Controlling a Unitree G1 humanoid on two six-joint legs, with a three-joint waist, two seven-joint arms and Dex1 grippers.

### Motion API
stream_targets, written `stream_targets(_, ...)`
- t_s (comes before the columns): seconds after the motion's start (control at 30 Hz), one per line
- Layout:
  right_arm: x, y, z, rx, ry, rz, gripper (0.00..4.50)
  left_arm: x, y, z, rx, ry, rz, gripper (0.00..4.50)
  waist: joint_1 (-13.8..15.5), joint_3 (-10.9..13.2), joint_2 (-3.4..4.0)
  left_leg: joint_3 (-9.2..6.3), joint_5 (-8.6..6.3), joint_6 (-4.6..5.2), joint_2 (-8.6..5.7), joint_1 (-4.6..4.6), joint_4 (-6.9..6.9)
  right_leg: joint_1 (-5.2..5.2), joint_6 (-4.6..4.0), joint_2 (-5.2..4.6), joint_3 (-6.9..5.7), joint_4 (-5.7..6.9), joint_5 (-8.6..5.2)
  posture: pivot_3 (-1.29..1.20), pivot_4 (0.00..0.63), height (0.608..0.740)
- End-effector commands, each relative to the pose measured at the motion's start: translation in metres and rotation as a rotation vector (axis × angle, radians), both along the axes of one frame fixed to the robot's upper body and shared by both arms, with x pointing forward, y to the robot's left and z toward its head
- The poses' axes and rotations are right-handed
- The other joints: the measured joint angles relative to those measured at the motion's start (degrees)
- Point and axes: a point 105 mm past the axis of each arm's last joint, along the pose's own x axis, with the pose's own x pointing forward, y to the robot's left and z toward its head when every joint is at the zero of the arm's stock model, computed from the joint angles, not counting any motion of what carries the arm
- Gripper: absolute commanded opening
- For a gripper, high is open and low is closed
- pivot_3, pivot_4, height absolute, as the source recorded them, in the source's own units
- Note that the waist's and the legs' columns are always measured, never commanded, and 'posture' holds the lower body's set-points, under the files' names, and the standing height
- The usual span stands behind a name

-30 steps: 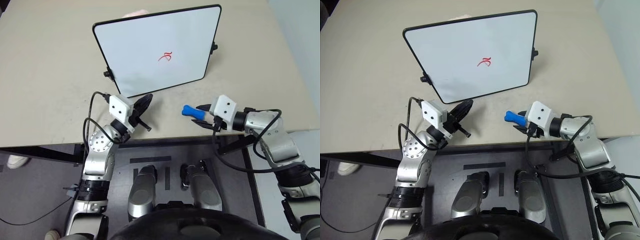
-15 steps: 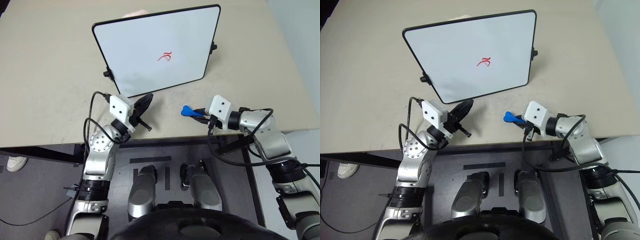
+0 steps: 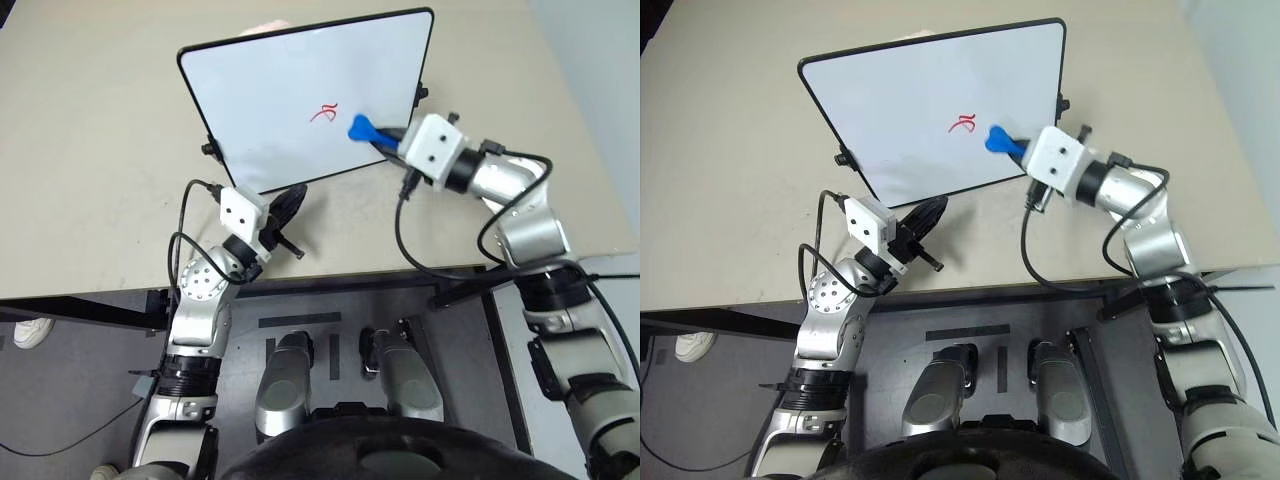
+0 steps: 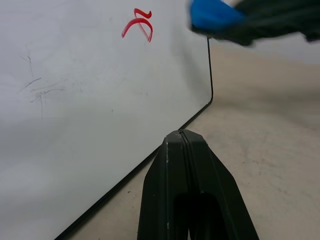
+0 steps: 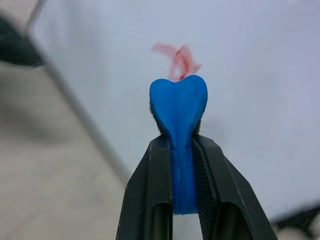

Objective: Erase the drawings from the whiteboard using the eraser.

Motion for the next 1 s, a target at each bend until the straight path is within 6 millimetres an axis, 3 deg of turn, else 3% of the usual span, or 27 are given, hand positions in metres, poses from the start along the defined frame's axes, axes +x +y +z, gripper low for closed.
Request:
stream_targets(0.03, 0.014, 0.011, 0.012, -0.014, -0.146, 0.005, 0.29, 0.001, 0.000, 0.011, -0.007, -0.050, -0.003, 0.00, 0.12, 0.01, 0.01, 0.00, -0.01, 0.00, 0.00, -0.04, 0.00, -0.05, -0.02, -0.01, 0.00, 0.00, 0.01, 0.00, 0.150, 0.740)
stream_targets(0.17, 0.023, 0.020, 0.005, -0.021, -0.166, 0.024, 0.29, 0.001, 0.002, 0.012, -0.007, -0.055, 0.011, 0.00, 0.16, 0.01, 0.01, 0.00, -0.08, -0.02, 0.00, -0.10, 0.00, -0.13, -0.04, -0.04, 0.00, -0.01, 0.03, 0.00, 0.150, 0.740)
stream_targets(0.27, 0.028, 0.023, -0.012, -0.068, -0.148, 0.027, 0.29, 0.000, 0.003, 0.012, -0.007, -0.057, 0.018, 0.00, 0.01, 0.01, 0.01, 0.02, -0.11, -0.05, 0.00, -0.08, 0.00, -0.16, -0.13, -0.05, 0.00, 0.00, 0.08, 0.00, 0.150, 0.740)
stream_targets(0.47, 0.025, 0.028, -0.028, -0.087, -0.125, 0.060, 0.29, 0.000, 0.005, 0.013, -0.008, -0.061, 0.028, 0.00, -0.21, 0.01, 0.02, 0.02, -0.12, -0.09, 0.00, 0.03, 0.00, -0.24, -0.40, -0.05, 0.00, -0.01, 0.39, 0.00, 0.150, 0.740)
stream_targets(0.8, 0.032, 0.026, 0.030, 0.038, -0.323, 0.004, 0.29, 0.001, 0.002, 0.013, -0.009, -0.062, 0.018, 0.00, -0.39, 0.02, 0.03, 0.02, -0.11, -0.10, 0.00, -0.09, 0.00, -0.40, -0.40, -0.05, 0.02, -0.04, 0.40, 0.00, 0.150, 0.740)
stream_targets(1.0, 0.029, 0.032, 0.028, 0.044, -0.321, 0.018, 0.29, 0.001, 0.001, 0.012, -0.011, -0.059, 0.012, 0.00, -0.62, 0.02, 0.03, 0.01, -0.18, -0.22, 0.00, -0.10, 0.00, -0.42, -0.44, -0.05, 0.03, -0.02, 0.43, 0.00, 0.150, 0.740)
